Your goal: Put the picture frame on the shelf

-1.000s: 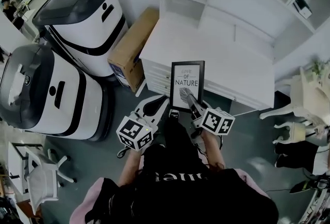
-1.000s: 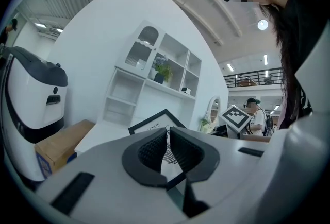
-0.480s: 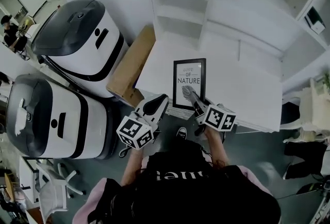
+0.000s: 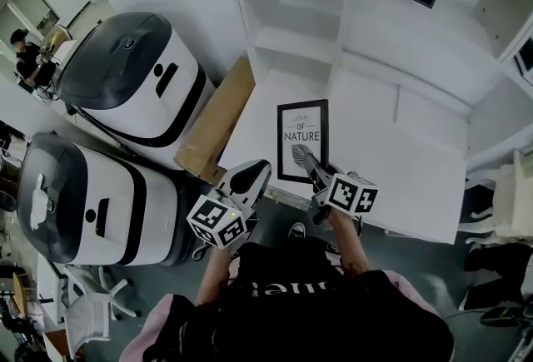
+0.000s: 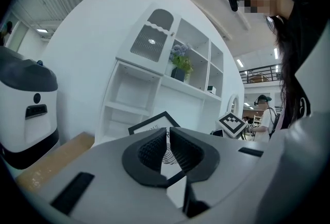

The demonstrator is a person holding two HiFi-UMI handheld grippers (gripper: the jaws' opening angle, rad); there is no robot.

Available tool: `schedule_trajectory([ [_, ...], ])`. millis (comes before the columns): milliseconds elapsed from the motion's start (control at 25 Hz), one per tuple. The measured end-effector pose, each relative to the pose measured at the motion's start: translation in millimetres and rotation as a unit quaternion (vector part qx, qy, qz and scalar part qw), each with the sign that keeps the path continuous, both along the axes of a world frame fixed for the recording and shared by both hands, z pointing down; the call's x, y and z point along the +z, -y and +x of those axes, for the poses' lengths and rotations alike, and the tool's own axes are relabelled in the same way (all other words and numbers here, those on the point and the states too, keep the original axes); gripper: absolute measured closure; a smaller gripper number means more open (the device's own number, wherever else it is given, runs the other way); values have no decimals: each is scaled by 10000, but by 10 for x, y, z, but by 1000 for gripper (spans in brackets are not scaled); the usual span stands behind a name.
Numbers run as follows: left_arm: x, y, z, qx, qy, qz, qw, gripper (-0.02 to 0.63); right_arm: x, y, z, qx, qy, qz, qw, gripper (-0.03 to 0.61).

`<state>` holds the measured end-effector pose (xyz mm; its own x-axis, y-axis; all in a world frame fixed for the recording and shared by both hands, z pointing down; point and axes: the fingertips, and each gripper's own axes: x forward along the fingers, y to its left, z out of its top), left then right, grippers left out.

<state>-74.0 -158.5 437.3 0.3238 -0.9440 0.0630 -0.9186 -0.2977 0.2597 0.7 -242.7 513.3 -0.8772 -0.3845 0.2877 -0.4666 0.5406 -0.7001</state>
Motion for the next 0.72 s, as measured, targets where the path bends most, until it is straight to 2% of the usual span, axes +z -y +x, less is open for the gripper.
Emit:
schedule_trajectory([
  [400,81,111,-184,-65,213,-195,9996,584,-36,243,-259,-78,100,4,9999,526],
  [560,136,235,-251,94,415,-265,9987,583,-101,333,-362,-21,139,55,9999,526],
  [720,100,428,-361,296,401,-207,9985,584,-169,471,-469,129,134,99,9998,526],
])
